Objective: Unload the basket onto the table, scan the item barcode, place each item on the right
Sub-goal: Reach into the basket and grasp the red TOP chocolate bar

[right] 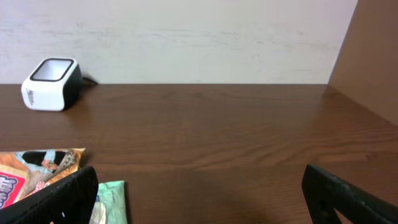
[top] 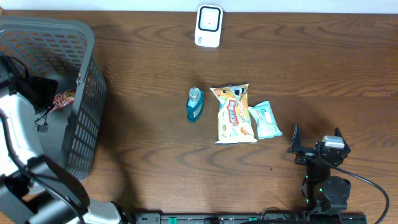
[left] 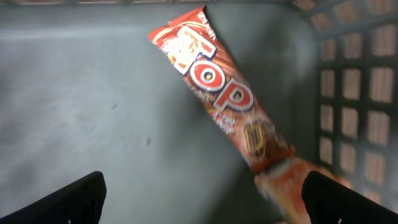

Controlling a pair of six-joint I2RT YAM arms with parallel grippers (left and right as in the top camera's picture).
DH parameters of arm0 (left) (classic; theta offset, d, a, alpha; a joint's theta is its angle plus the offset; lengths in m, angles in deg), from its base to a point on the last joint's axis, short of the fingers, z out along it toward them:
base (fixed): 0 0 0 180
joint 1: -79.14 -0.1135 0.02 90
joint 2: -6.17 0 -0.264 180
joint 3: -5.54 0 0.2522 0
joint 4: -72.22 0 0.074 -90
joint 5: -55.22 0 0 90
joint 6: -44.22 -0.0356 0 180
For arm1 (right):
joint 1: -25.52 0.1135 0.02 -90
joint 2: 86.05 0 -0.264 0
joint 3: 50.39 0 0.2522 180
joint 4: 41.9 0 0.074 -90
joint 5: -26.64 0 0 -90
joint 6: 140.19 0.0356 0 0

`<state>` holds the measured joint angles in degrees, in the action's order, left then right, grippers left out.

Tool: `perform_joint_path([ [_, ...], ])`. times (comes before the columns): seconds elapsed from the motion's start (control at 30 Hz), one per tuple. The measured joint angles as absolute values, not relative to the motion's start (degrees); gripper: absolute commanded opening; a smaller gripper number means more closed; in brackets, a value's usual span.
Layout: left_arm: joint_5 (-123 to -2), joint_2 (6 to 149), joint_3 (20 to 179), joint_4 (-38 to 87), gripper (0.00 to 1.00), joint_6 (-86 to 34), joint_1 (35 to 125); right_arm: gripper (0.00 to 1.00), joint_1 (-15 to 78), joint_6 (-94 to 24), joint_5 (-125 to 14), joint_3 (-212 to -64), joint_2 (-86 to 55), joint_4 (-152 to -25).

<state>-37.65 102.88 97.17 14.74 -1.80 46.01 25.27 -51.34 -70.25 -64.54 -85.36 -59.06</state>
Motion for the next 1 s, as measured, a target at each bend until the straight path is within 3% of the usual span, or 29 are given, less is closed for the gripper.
perform_joint_path([
  [0.77, -38.06, 119.4, 97.76, 32.18, 0.97, 0.72, 46.01, 0.99, 25.27, -51.34, -70.25, -64.54, -85.36, -59.09],
  [0.8, -38.06, 119.69, 97.94, 32.53, 0.89, 0.69, 46.01, 0.99, 25.27, -51.34, -70.25, -64.54, -85.36, -59.06],
  [0.83, -37.85, 120.08, 98.18, 32.55, 0.67, 0.17, 46.03, 0.99, 25.27, -51.34, -70.25, -64.54, -85.36, -59.09],
  [0.9, -37.39, 120.8, 98.72, 32.4, 0.41, -2.78, 46.19, 0.99, 25.27, -51.34, -70.25, -64.54, -85.36, -59.06],
  [1.0, -36.93, 121.59, 98.96, 31.13, 0.23, -8.73, 46.36, 0.99, 25.27, -51.34, -70.25, -64.54, -85.36, -59.06],
])
